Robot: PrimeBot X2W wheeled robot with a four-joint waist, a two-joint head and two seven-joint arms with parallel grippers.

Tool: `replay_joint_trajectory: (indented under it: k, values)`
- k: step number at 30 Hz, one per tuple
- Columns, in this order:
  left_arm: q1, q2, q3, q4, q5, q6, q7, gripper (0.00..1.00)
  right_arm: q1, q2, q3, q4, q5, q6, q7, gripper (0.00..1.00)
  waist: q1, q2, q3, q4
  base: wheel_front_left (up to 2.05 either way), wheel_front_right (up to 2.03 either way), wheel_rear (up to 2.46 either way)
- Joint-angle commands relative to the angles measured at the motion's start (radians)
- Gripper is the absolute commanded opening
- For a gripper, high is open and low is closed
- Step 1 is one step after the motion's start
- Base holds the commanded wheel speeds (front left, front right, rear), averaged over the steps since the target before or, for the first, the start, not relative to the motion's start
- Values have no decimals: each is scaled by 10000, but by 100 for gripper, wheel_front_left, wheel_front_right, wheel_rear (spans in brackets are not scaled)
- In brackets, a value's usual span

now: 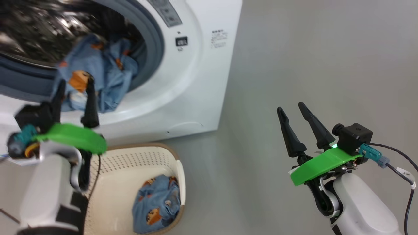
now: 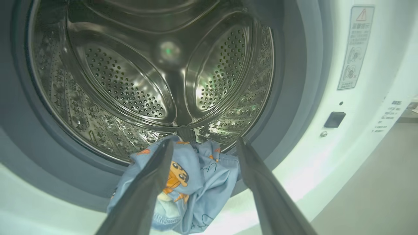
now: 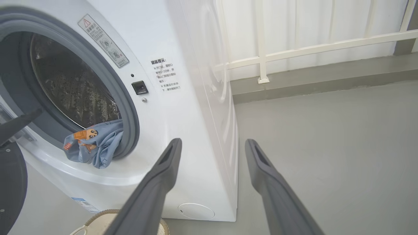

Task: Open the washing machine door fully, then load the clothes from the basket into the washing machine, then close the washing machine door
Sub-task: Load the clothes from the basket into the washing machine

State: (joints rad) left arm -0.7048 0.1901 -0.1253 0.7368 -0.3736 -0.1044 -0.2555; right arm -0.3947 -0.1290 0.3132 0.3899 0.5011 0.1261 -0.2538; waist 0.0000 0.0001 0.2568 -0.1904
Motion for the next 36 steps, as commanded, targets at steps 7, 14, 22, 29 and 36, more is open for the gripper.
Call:
replay_joint_trajectory:
  k: [7, 14, 22, 29, 36]
  values:
    - [1598, 177, 396, -1506, 334, 99, -62, 100, 410, -168, 45, -142, 87, 46, -80, 100, 0, -1, -1085, 589, 0, 0, 0]
    - [2843, 74, 462, -2685, 436, 281, -62, 100, 625, -277, -26, -170, 99, 46, -80, 100, 0, -1, -1404, 660, 0, 0, 0]
    - [4152, -55, 614, -3735, 389, 572, -63, 100, 944, -390, -134, -198, 90, 46, -80, 100, 0, -1, -1831, 803, 0, 0, 0]
    - [4840, -107, 570, -4356, 424, 837, 5, 100, 1165, -532, -225, -243, 38, 46, -80, 100, 0, -1, -1992, 911, 0, 0, 0]
    - [5108, -122, 522, -4738, 382, 982, 114, 100, 1201, -587, -221, -253, 23, 46, -80, 100, 0, -1, -2027, 886, 0, 0, 0]
